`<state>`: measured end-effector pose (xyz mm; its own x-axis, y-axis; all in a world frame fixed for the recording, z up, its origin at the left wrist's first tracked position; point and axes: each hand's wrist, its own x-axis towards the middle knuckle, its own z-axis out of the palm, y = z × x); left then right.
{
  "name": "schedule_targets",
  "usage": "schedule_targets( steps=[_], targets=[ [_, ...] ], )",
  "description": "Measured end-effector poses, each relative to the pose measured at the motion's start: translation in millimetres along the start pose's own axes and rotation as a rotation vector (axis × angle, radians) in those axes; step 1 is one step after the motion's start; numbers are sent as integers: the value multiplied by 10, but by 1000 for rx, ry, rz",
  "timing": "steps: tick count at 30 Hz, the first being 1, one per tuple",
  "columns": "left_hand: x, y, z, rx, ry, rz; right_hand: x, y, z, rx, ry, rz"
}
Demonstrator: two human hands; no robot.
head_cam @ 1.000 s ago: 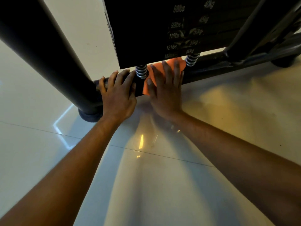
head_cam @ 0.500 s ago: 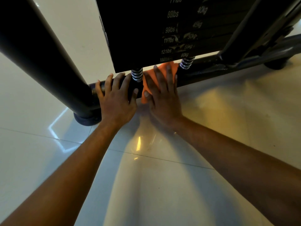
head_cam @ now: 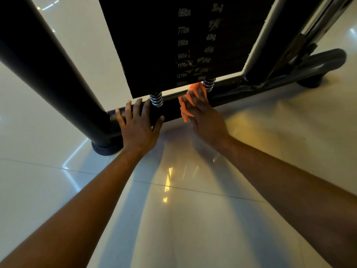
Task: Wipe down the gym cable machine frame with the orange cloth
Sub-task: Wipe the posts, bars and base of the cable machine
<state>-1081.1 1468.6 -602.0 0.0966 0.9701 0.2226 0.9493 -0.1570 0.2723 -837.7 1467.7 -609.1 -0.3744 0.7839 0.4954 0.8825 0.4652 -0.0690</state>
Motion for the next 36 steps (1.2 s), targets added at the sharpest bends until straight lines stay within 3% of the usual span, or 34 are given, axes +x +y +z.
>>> schedule_targets(
  steps=[5,8,13,22,28,36],
  targets=[
    [-206,216,-150,25,-84,-10,-199,90,-316,176,-232,177],
    [-319,424,-262,43,-95,-11,-325,80,-593,268,-179,247],
    [-341,863,-387,-181,-231,175,-560,164,-1025,280,-105,289],
    [-199,1009,-412,-194,-216,199,-624,364,-1054,230,-59,440],
    [-18,958,-236,-161,-186,233,-449,574,-873,168,-126,395],
    [456,1117,298,-34,-4,381,-237,815,-478,47,8,267]
  ],
)
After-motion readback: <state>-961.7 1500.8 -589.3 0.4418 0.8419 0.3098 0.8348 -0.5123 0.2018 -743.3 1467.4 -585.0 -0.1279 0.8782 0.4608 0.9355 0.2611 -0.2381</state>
